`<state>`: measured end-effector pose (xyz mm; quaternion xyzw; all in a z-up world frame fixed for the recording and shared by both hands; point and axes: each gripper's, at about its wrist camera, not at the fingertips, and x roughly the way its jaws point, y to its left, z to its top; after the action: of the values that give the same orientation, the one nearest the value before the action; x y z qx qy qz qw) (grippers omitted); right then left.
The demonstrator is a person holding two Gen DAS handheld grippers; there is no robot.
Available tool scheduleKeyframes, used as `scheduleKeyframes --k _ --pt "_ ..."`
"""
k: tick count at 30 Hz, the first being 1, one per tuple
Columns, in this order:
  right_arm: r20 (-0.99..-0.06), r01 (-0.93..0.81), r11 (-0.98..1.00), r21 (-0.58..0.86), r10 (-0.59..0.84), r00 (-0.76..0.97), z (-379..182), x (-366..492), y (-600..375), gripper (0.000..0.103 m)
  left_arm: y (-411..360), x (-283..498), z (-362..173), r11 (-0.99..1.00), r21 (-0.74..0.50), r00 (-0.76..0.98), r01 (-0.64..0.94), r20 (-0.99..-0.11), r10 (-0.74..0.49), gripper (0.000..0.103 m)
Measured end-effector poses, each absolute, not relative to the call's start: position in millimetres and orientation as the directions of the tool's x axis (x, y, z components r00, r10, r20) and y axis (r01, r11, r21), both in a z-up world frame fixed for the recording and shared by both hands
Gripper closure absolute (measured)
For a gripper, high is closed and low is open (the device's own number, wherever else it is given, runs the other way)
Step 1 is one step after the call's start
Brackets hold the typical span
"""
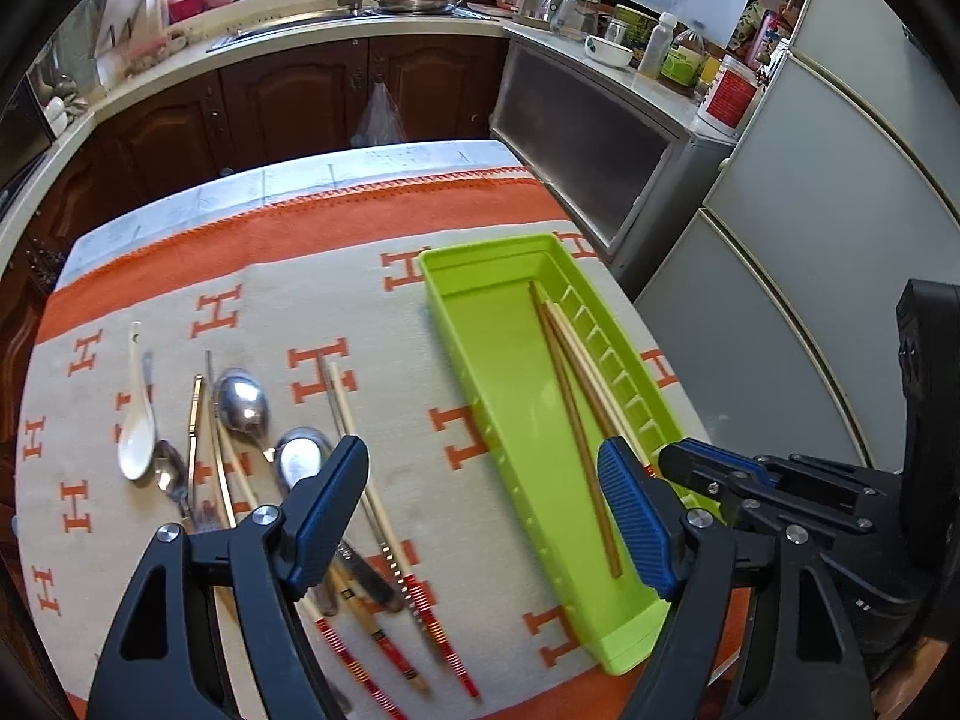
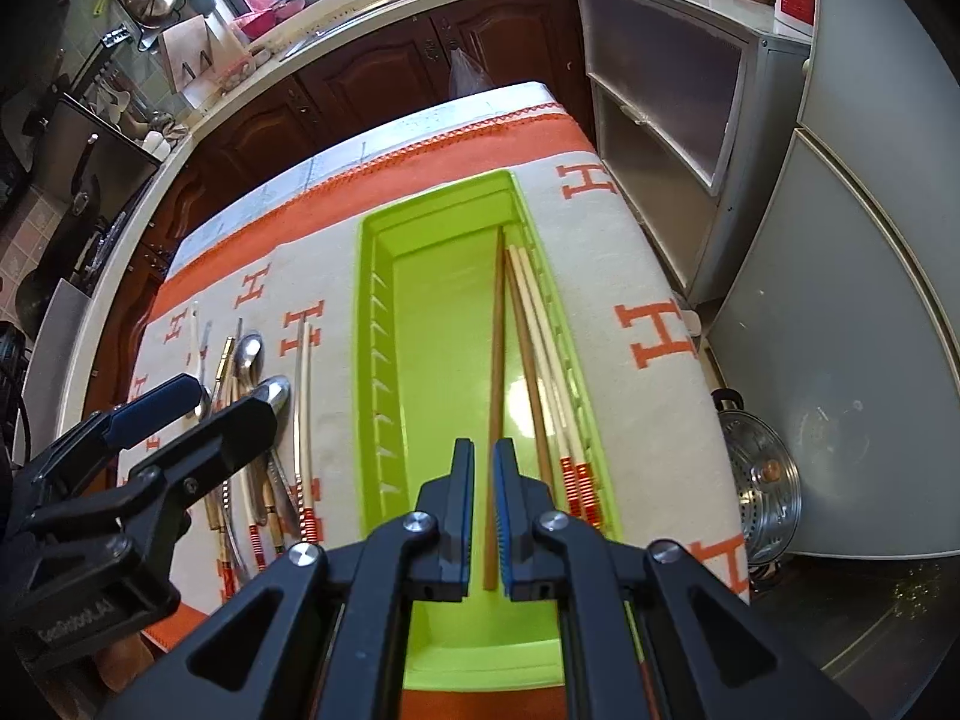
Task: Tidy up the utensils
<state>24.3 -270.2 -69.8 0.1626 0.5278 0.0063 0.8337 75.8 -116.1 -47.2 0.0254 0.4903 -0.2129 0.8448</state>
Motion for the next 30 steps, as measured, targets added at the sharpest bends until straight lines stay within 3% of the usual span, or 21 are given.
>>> scheduleKeyframes --k 13,23,27,30 --pt "-0.850 0.129 0.944 0.304 0.207 0.485 -50.0 6.0 -241.2 0.097 -32.8 63.6 -34.5 0.960 -0.140 0.492 0.244 -0.835 -0.247 0.026" --pt "-0.823 0.073 0.914 0.400 0.322 0.468 -62.3 6.3 -209.3 0.096 62.9 54.8 -38.8 0.990 -0.127 0.530 0.059 -0.837 -0.139 0.024" --pt "-0.824 0.042 0.916 0.398 0.337 0.455 -68.2 11.7 -191.4 0.086 84.8 52.0 -53.0 0.994 -0.106 0.521 0.021 -0.848 -0.102 0.024" --pt "-0.825 0.006 0.921 0.389 0.345 0.447 -72.3 15.9 -176.2 0.085 90.1 51.4 -66.4 0.994 -0.102 0.504 0.028 -0.858 -0.102 0.024"
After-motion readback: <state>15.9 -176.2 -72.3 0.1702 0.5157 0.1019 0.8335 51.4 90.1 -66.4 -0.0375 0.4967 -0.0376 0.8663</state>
